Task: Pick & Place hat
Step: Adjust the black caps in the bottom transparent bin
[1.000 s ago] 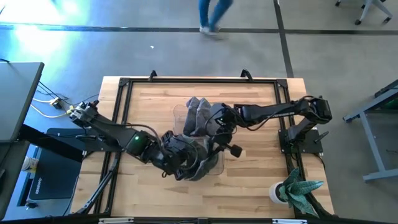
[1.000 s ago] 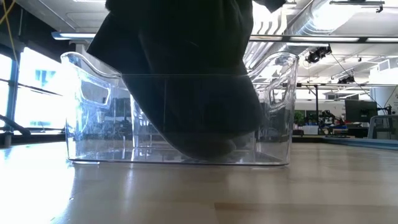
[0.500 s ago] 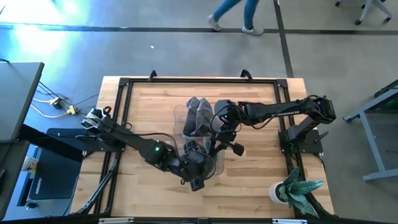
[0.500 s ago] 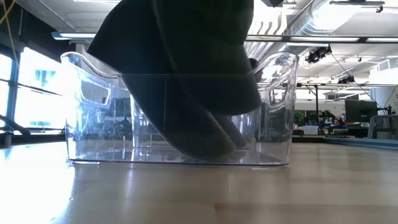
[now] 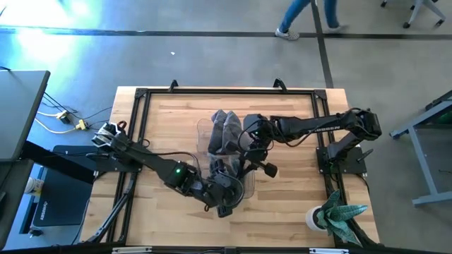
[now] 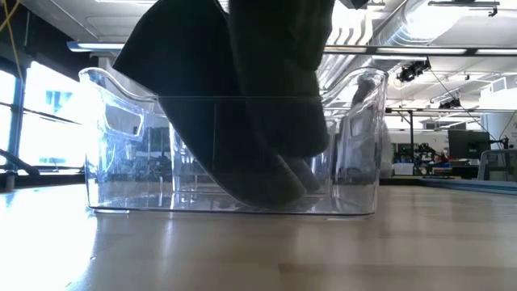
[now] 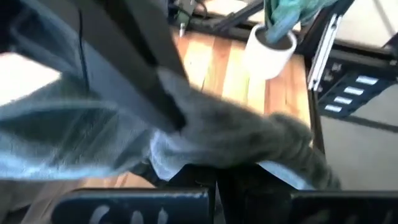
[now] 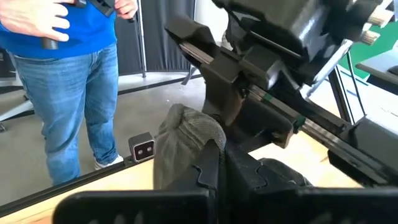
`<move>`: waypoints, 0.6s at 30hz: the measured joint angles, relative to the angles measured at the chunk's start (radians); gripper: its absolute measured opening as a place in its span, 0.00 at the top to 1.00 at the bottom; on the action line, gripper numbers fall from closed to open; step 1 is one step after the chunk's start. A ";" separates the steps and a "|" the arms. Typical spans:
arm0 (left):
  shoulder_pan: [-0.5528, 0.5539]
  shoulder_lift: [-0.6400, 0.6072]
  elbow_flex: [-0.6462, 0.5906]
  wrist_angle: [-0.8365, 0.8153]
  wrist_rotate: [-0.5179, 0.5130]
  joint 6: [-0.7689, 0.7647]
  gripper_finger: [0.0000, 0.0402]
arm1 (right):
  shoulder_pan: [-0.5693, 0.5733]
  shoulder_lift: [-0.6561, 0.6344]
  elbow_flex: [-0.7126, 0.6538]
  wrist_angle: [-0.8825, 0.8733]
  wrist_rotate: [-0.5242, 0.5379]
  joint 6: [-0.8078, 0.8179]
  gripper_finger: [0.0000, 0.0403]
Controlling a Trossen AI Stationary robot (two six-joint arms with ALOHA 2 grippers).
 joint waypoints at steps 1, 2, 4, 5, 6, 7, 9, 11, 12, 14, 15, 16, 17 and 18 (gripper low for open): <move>0.000 0.000 0.000 -0.015 0.000 -0.005 1.00 | 0.000 0.000 0.000 -0.003 0.006 0.000 0.99; -0.004 0.000 0.000 -0.035 -0.002 -0.012 1.00 | 0.000 0.000 0.000 -0.005 0.009 0.000 0.99; -0.008 0.000 0.000 -0.091 -0.030 -0.043 1.00 | 0.000 0.001 0.000 -0.007 0.010 0.000 0.98; -0.008 0.000 0.000 -0.115 -0.053 -0.053 1.00 | 0.000 0.001 0.000 -0.007 0.008 0.000 0.97; -0.008 0.004 0.000 -0.134 -0.083 -0.067 1.00 | 0.000 0.001 0.000 -0.008 0.006 0.000 0.97; -0.006 0.012 0.000 -0.142 -0.115 -0.078 1.00 | 0.000 0.001 0.000 -0.011 0.005 0.000 0.98; -0.005 0.026 0.000 -0.149 -0.167 -0.084 1.00 | 0.000 0.001 0.000 -0.019 0.004 0.001 0.99; -0.004 0.027 -0.002 -0.127 -0.175 -0.072 1.00 | 0.000 0.001 0.000 -0.021 0.003 0.001 0.99; -0.004 0.026 -0.001 -0.091 -0.167 -0.060 1.00 | 0.000 0.001 0.000 -0.021 0.001 0.001 0.99; -0.005 0.045 0.003 -0.007 -0.133 -0.026 1.00 | 0.000 0.001 0.000 -0.021 -0.003 0.007 0.98; -0.005 0.055 0.002 0.029 -0.128 -0.001 1.00 | 0.000 0.001 0.000 -0.022 -0.003 0.010 0.97; -0.007 0.064 -0.002 0.064 -0.125 0.020 1.00 | 0.001 0.001 0.000 -0.025 -0.007 0.013 0.97; -0.007 0.075 -0.002 0.120 -0.119 0.041 1.00 | 0.001 0.001 0.000 -0.027 -0.012 0.014 0.97; -0.005 0.085 -0.002 0.180 -0.119 0.063 1.00 | 0.001 0.001 0.000 -0.029 -0.019 0.015 0.98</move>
